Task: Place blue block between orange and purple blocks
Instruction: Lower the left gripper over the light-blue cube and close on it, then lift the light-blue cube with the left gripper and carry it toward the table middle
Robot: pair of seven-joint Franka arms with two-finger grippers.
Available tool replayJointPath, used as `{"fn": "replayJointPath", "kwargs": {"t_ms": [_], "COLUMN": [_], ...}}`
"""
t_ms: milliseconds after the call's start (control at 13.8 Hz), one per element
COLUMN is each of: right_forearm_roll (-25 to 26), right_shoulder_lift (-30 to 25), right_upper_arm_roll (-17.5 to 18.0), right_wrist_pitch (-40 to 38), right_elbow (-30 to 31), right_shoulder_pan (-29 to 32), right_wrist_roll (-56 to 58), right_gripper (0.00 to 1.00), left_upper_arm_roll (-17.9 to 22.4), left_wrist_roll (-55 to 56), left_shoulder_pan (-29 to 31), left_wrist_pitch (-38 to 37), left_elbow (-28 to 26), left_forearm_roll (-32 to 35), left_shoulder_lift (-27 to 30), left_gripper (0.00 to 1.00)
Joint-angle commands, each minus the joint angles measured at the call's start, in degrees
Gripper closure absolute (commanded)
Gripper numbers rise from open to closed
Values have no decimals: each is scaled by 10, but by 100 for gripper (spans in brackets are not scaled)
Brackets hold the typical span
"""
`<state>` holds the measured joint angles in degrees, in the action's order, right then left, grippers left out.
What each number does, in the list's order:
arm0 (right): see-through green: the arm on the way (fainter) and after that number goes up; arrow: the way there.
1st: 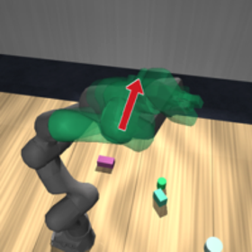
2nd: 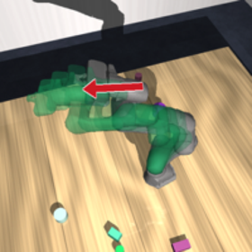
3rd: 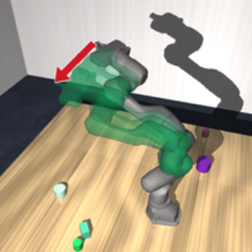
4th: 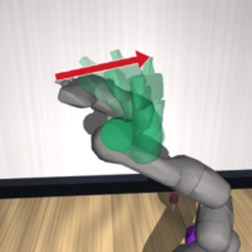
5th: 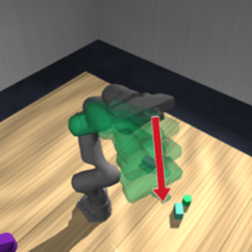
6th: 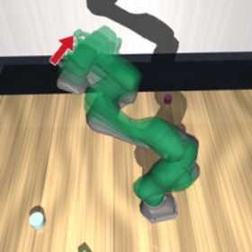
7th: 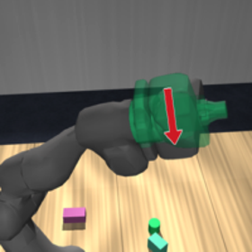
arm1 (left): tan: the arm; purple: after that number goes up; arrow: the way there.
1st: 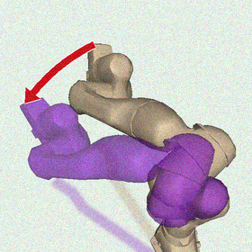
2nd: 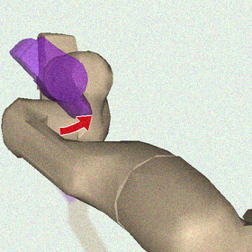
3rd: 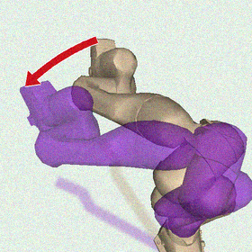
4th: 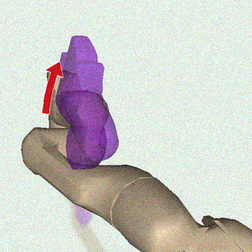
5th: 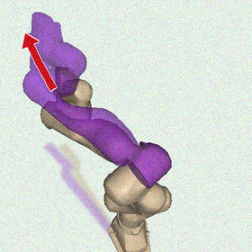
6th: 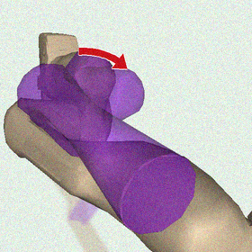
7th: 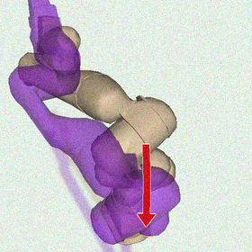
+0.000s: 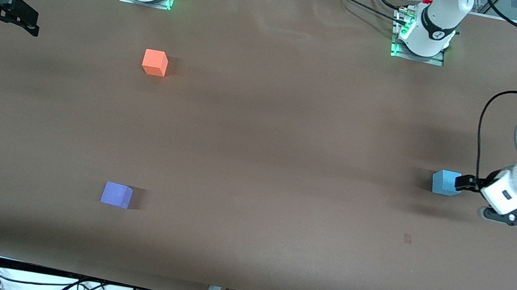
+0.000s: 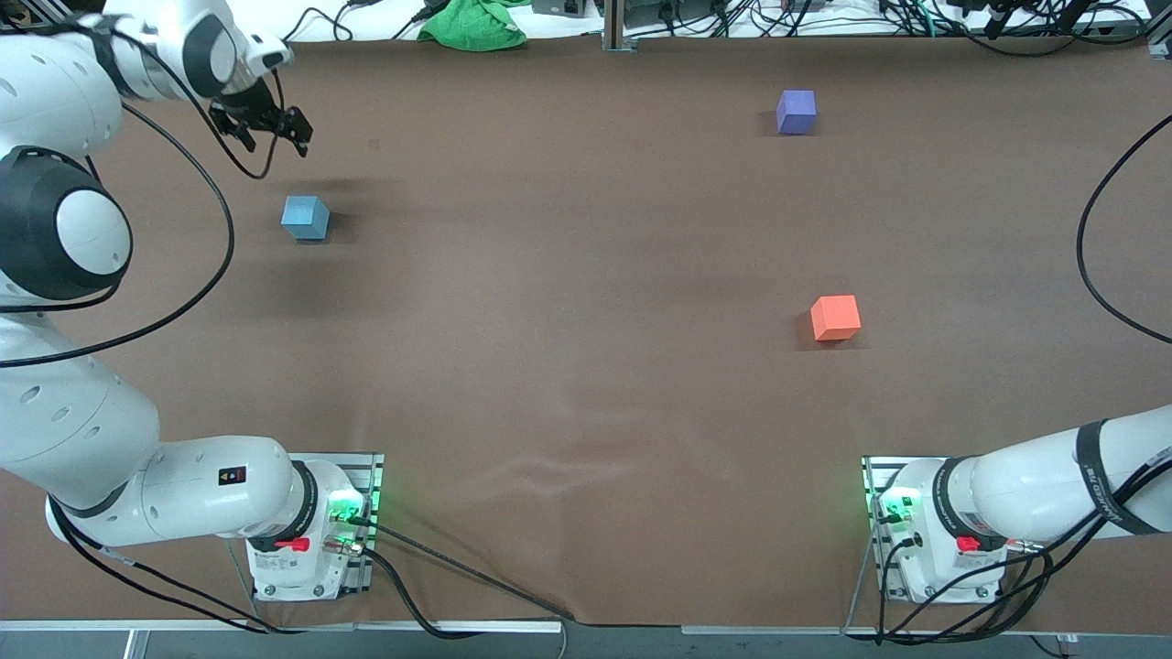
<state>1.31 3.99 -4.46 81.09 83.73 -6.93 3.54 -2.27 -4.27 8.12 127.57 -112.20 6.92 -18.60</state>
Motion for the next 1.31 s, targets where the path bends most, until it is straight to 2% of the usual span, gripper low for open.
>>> {"fn": "replayJointPath", "kwargs": {"t_ms": [0, 218, 509, 799, 872, 1017, 1090, 1162, 1235], "right_forearm_roll": [0, 0, 0, 0, 0, 0, 0, 0, 0], "right_shoulder_lift": [-4, -4, -4, -4, -4, -4, -4, -4, -4], "right_upper_arm_roll": [0, 1, 1, 1, 1, 1, 1, 1, 1], "right_wrist_pitch": [0, 0, 0, 1, 0, 1, 0, 0, 0], "right_elbow": [-1, -1, -1, -1, -1, -1, -1, -1, -1], "right_shoulder_pan": [1, 1, 0, 0, 0, 0, 0, 0, 0], "right_wrist_roll": [9, 9, 9, 9, 9, 9, 9, 9, 9], "right_gripper": [0, 0, 0, 0, 0, 0, 0, 0, 0], "left_upper_arm_roll": [-2, -3, -3, -3, -3, -4, -3, -4, -5], "left_wrist_roll": [-11, -13, -5, -4, -8, -6, -7, -13, -10], "left_shoulder_pan": [11, 23, 24, 29, 35, 39, 40, 40, 40], "left_wrist_pitch": [100, 159, 166, 230, 232, 232, 232, 230, 224], "left_elbow": [-69, -108, -118, -149, -149, -149, -149, -147, -144], "left_forearm_roll": [13, 35, 45, 45, 45, 45, 46, 46, 46], "left_shoulder_lift": [1, -11, -27, -52, -55, -55, -54, -50, -46], "left_gripper": [0, 0, 0, 0, 29, 81, 82, 90, 93]}}
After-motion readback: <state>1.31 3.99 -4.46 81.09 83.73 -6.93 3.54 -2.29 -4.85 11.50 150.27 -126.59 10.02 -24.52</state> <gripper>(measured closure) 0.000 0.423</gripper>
